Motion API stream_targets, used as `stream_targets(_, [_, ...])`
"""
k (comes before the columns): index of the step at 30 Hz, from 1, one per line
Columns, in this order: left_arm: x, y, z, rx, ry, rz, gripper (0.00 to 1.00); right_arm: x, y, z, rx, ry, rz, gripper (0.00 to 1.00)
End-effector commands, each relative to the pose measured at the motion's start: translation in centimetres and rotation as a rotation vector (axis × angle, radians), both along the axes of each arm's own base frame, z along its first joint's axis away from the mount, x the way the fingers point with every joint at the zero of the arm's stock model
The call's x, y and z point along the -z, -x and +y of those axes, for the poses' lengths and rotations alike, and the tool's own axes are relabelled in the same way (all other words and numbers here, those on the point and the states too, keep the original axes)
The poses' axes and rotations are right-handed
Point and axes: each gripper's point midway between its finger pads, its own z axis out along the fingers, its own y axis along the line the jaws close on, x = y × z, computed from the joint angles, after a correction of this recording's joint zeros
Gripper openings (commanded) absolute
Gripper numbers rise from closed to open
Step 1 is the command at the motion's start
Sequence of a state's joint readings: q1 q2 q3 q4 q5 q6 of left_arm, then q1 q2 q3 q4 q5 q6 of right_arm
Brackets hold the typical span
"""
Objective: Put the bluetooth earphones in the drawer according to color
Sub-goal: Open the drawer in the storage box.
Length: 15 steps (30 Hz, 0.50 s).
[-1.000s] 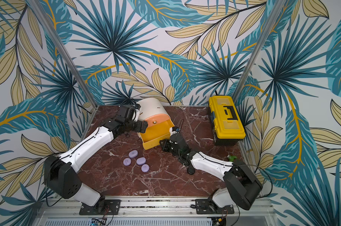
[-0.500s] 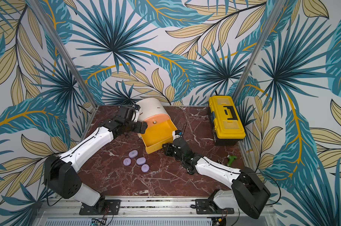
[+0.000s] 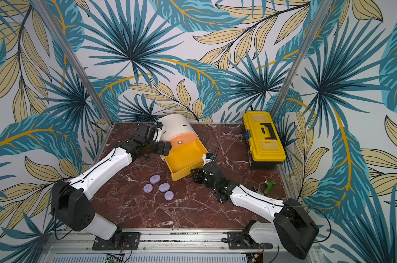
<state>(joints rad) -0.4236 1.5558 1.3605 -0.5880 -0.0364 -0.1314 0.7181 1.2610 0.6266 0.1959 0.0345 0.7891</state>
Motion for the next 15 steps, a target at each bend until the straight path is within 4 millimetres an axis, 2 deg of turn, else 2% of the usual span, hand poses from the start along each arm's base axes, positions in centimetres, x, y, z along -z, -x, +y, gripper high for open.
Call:
stream_targets(1, [-1.3,0.2,1.2,-0.047,0.032,-0.028,1.00,1.3,0.6,-0.9,0.017,0.043,0.015,0.23])
stream_targets(3, [-2.4,0.6,0.8,-0.034,0.076,-0.043,1.00,1.4,0.5,-0.8,0.013,0.049,0.017,0.30])
stream_targets(9, [-5.8,2.4,0.3,-0.018,0.187,-0.093,1.00,1.1,0.4,-0.6,0.005,0.046,0.015,0.38])
stream_targets(15, [-7.1,5.2,1.0,-0.033,0.275,-0.120,1.00,-0.1,1.2,-1.5,0.007,0.055,0.003,0.49])
